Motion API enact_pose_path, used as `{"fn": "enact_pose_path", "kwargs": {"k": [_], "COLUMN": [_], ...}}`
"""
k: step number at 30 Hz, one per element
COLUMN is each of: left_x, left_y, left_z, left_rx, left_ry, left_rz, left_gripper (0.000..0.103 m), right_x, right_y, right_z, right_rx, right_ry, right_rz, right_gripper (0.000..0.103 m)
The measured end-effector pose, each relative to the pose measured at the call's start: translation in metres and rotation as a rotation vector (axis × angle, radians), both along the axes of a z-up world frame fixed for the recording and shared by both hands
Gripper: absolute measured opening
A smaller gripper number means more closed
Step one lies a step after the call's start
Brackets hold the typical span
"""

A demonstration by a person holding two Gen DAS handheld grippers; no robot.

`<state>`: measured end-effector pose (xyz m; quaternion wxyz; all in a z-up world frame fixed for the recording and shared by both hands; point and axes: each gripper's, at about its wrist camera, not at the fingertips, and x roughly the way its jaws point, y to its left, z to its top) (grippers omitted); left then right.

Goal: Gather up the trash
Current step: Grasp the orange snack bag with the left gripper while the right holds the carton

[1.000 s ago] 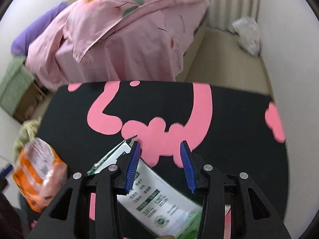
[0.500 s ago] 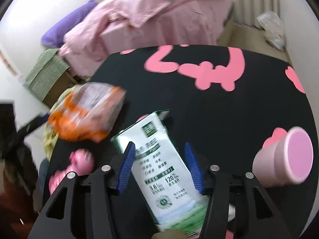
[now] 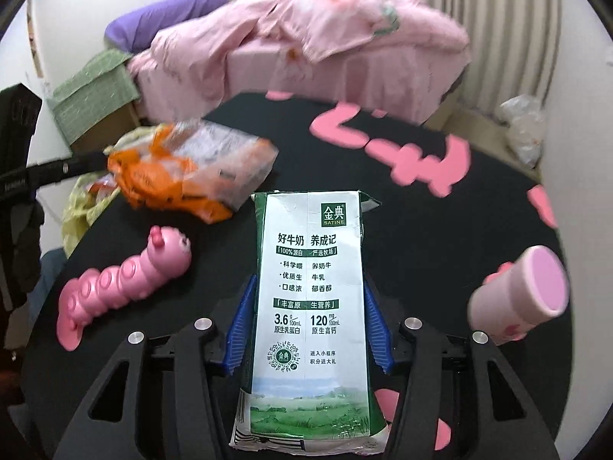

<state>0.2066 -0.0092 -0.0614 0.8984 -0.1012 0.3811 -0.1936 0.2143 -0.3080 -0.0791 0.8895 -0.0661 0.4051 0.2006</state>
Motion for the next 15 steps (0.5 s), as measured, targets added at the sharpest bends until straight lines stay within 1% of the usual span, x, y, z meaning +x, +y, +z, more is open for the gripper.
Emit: {"fn": "enact_pose_path", "kwargs": {"k": [2, 5, 8, 9, 10, 13, 15], "left_x": [0.002, 0.008, 0.018, 0.023, 0.028, 0.039, 0.042], "left_y": [-0.003, -0.007, -0.013, -0.015, -0.018, -0.021, -0.023], "left_z": [0.000, -0.001, -0.005, -0.008, -0.011, -0.018, -0.020], "left_rx": [0.015, 0.037, 0.087, 0.111, 0.130, 0.155, 0.165], "left_ry": [0.000, -0.005, -0.003, 0.005, 0.019, 0.051, 0.053], "left_rz": [-0.001, 0.003, 0.022, 0.027, 0.024, 0.027, 0.038], "left_gripper": [0.061, 0.062, 0.062, 0.063, 0.067, 0.067, 0.067], "right_x": [-0.009, -0.020, -0.032, -0.035, -0.038, -0.045, -0.048], "right_y": [-0.006, -0.017, -0.030, -0.034, -0.037, -0.045, -0.048], "right_z": [0.008, 0.015, 0.020, 0.020, 0.020, 0.014, 0.008], "right_rx": [0.022, 0.069, 0.085, 0.093, 0.100, 0.106, 0.113], "right_ry": [-0.042, -0.068, -0.107, -0.108, -0.104, -0.086, -0.069], "right_rz": [-0.027, -0.063, -0.113, -0.124, -0.130, -0.147, -0.158], "right_gripper": [0.049, 0.049, 0.049, 0.049, 0.049, 0.049, 0.049]}}
